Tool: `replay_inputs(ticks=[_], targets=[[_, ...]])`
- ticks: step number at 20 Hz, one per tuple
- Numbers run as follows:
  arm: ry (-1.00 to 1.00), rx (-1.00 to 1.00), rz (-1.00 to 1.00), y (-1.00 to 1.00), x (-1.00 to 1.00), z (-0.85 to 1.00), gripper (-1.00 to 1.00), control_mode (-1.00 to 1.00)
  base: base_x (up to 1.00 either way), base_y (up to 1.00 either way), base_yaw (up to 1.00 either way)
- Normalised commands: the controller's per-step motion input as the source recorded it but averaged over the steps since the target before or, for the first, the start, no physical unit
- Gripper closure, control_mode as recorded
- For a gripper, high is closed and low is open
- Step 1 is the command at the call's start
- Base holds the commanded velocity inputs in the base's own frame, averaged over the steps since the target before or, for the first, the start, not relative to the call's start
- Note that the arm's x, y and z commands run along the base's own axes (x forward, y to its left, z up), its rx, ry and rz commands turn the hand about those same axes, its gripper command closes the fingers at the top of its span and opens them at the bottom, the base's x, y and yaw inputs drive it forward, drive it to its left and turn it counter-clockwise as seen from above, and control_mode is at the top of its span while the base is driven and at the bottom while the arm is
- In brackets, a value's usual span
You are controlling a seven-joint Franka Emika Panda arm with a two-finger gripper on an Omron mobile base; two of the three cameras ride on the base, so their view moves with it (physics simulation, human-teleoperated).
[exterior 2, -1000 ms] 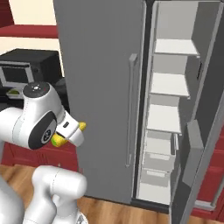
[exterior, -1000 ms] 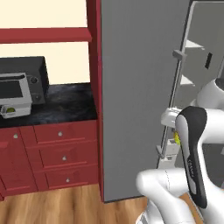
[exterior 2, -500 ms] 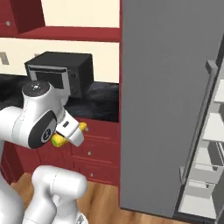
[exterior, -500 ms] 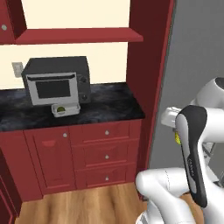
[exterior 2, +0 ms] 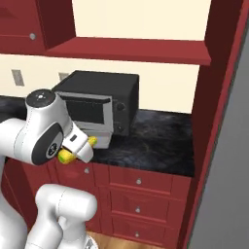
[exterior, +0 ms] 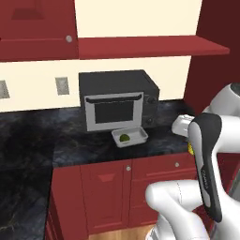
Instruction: Take the corn and lime out of the freezer and place them in the tupperware container on the counter. Then put the tupperware containing the vegetables back in the freezer.
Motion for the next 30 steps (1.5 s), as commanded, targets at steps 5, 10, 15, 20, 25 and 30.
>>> replay_inputs(ticks=[5, 10, 15, 20, 25, 30], targets=[[0.00, 0.00, 0.00, 0.00, 0.00, 0.00, 1.00, 1.00, 0.60, 0.71, 0.00], [0.00, 0.00, -0.06, -0.06, 0.59, -0.37, 1.00, -1.00, 0.00, 0.00, 0.00], [0.03, 0.03, -0.11, -0.13, 1.00, -0.62, 1.00, -1.00, 0.00, 0.00, 0.00], [0.07, 0.07, -0.16, 0.00, 1.00, -0.67, 1.00, -1.00, 0.00, 0.00, 0.00], [0.00, 0.09, -0.09, 0.00, 0.69, -0.44, 1.00, -1.00, 0.00, 0.00, 0.00], [0.00, 0.13, -0.06, 0.00, 0.51, -0.44, 1.00, -1.00, 0.00, 0.00, 0.00]])
